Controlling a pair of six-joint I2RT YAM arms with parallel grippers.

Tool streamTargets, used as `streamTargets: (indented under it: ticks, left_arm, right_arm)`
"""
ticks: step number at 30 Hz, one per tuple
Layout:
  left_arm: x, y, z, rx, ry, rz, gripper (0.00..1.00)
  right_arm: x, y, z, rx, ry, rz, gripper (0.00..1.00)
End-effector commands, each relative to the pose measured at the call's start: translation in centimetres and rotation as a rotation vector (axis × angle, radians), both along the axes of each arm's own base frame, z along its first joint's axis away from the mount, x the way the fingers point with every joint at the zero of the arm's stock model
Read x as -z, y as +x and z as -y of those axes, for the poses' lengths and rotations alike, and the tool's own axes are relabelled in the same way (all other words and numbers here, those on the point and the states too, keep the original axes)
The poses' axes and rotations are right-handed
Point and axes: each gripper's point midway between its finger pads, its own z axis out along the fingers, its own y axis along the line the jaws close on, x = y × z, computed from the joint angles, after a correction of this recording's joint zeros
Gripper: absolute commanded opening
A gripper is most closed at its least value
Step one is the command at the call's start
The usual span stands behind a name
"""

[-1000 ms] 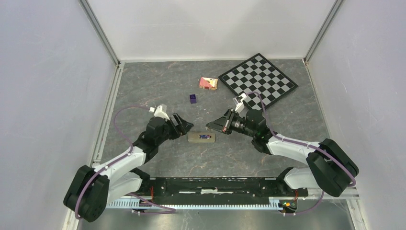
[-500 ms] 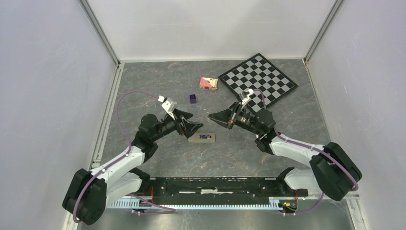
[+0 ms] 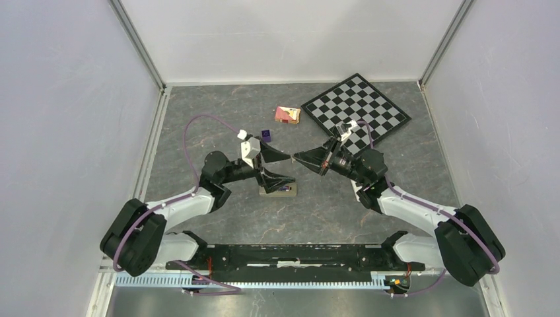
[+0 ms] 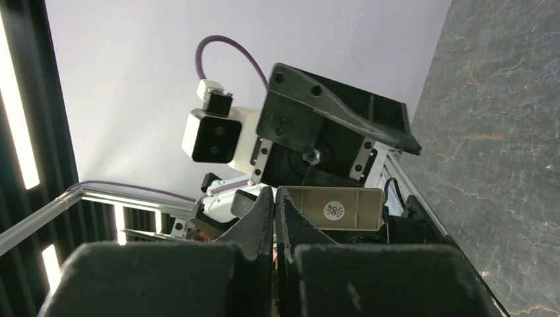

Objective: Load the batteries into the remote control
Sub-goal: Adjust the battery cover.

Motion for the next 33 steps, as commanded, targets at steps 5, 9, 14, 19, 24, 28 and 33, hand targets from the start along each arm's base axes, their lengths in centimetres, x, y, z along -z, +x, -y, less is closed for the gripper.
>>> streamTargets:
  ticks: [5, 9, 14, 19, 24, 28, 33]
  left_arm:
    - [-5.0, -0.7, 2.2, 0.076, -0.06, 0.267, 0.82]
    - [-4.5, -0.9, 2.7, 0.089, -0.032, 0.268, 0.74]
    - [-4.0, -0.7, 2.6, 0.075, -0.017, 0.275, 0.62]
    - [-4.1, -0.1, 2.5, 0.035, -0.014, 0.278, 0.44]
    - [-4.4, 0.8, 2.0, -0.03, -0.014, 0.3, 0.3]
    - [-4.2, 0.5, 1.8, -0.024, 0.014, 0.309, 0.24]
    - [-2.7, 0.5, 1.5, 0.002, 0.152, 0.343, 0.23]
  right_arm:
    - [-3.0, -1.0, 0.2, -0.037, 0.064, 0.047, 0.0]
    - [-3.6, -1.2, 0.3, -0.045, 0.094, 0.044, 0.0]
    - [-4.0, -1.3, 0.5, -0.04, 0.114, 0.046, 0.0]
    - [-3.8, -1.4, 0.5, -0.048, 0.107, 0.043, 0.0]
    - [-2.8, -1.1, 0.4, -0.025, 0.059, 0.047, 0.0]
    - [-2.1, -0.7, 0.2, -0.008, 0.009, 0.061, 0.0]
    - [0.2, 0.9, 0.3, 0.062, -0.178, 0.129, 0.73]
